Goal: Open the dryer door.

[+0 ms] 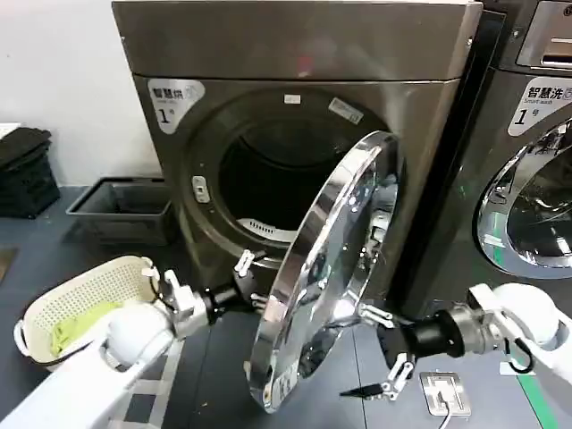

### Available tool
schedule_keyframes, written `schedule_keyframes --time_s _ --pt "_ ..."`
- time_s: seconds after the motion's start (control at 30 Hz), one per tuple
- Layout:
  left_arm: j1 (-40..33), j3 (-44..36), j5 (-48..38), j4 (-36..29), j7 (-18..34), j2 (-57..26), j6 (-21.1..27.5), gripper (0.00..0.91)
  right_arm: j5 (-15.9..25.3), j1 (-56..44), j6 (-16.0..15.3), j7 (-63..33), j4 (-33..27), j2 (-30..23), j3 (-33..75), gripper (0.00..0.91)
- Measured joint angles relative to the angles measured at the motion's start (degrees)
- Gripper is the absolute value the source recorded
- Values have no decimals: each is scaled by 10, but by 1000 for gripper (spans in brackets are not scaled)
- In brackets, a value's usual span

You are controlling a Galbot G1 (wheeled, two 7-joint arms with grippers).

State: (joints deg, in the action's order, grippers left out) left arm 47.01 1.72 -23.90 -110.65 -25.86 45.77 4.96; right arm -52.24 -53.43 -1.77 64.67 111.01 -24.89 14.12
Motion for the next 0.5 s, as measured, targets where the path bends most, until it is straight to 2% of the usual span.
schedule_keyframes --time_s 0.27,0.5 --pt "-23 -42 2 -2 0 18 -1 907 -8 -126 9 -20 -1 1 121 907" --pt "-42 -72 6 8 0 40 -1 907 -11 -244 32 -22 -3 -5 250 907"
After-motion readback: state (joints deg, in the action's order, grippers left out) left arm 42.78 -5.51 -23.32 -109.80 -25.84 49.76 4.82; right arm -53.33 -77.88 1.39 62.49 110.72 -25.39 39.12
